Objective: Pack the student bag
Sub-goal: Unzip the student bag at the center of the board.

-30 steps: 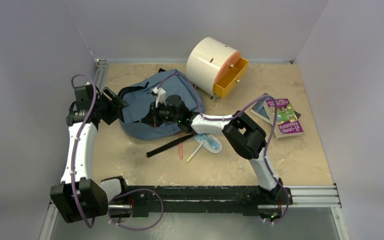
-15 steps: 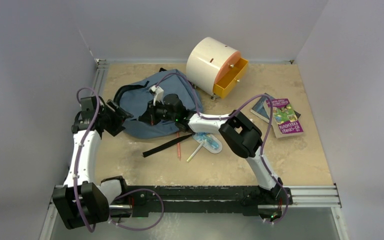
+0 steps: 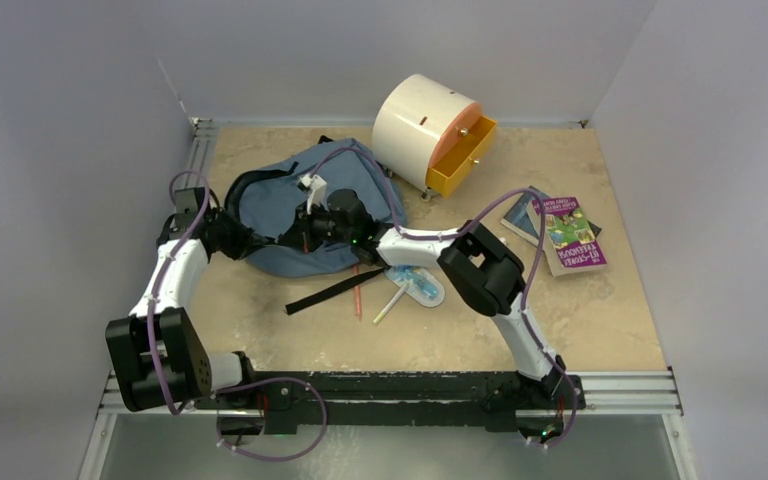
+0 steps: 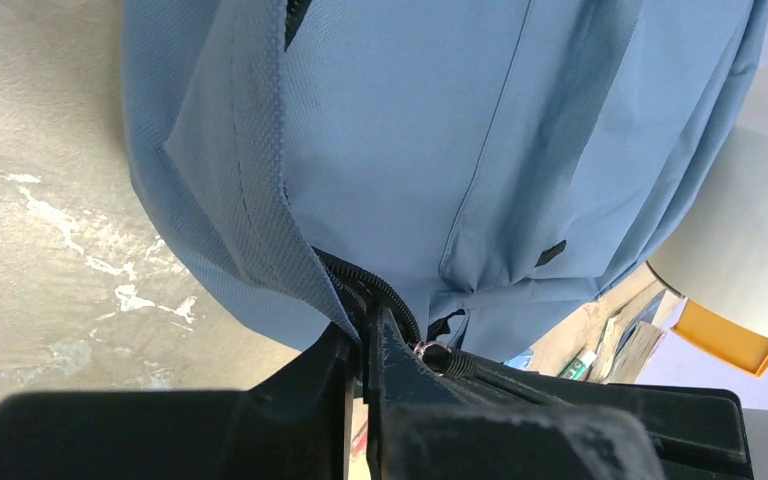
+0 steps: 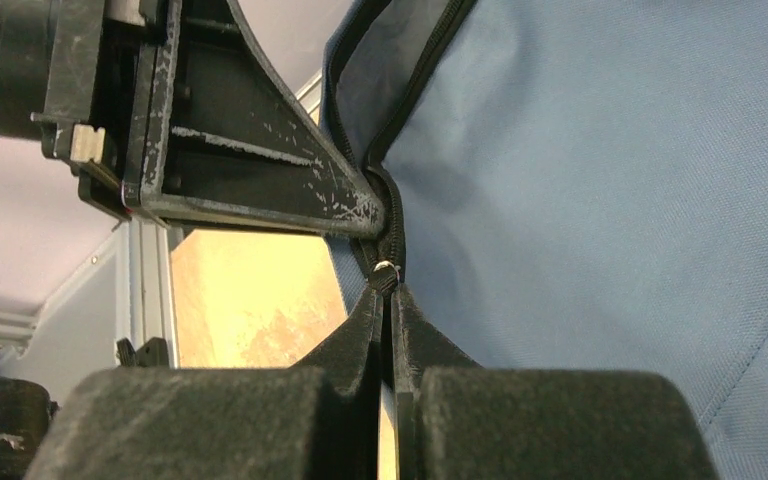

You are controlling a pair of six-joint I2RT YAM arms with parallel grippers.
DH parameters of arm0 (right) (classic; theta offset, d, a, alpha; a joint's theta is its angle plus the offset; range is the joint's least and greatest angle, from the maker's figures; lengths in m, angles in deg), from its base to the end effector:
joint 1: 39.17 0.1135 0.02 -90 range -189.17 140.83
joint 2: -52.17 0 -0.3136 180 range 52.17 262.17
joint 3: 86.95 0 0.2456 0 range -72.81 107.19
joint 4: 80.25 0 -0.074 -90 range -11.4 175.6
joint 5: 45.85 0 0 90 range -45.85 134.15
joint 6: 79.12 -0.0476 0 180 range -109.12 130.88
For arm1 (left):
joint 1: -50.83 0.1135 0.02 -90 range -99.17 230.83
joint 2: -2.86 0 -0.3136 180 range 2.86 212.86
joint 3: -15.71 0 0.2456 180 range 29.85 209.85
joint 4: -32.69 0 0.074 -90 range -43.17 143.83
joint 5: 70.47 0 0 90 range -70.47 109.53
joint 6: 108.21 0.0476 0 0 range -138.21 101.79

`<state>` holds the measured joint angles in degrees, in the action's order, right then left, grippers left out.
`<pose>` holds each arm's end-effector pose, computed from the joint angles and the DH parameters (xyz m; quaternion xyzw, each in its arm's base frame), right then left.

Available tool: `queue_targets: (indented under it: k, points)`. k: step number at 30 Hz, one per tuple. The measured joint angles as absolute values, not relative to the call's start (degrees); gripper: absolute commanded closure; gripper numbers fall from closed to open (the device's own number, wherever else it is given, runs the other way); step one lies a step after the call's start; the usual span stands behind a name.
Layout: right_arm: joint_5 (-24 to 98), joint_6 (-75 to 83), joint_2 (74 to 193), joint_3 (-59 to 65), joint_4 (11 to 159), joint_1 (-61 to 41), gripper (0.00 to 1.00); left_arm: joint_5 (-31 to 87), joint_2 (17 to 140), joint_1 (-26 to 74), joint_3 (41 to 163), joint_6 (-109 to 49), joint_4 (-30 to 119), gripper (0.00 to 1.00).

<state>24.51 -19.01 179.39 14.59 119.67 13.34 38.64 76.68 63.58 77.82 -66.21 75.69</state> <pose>0.3216 0.4456 0.2449 -0.2555 0.6942 0.5305 0.4139 0.2393 0.0382 0.2677 -0.4318 0.8362 -0.2413 0.2370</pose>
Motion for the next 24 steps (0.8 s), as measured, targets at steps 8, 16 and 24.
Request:
queue_targets:
  k: [8, 16, 24]
  points:
    - [23.6, -8.8, 175.0, 11.1, 115.2, 13.4, 1.0, 37.9, 76.7, 63.6, 78.1, -63.8, 75.2, 1.0]
    - [25.8, 2.8, 172.1, 11.9, 104.8, 13.4, 1.0, 35.7, 77.3, 63.5, 80.6, -62.4, 76.1, 1.0]
    - [29.1, 8.4, 171.3, 12.4, 97.9, 13.5, 1.0, 32.7, 78.4, 63.6, 83.5, -61.7, 78.0, 1.0]
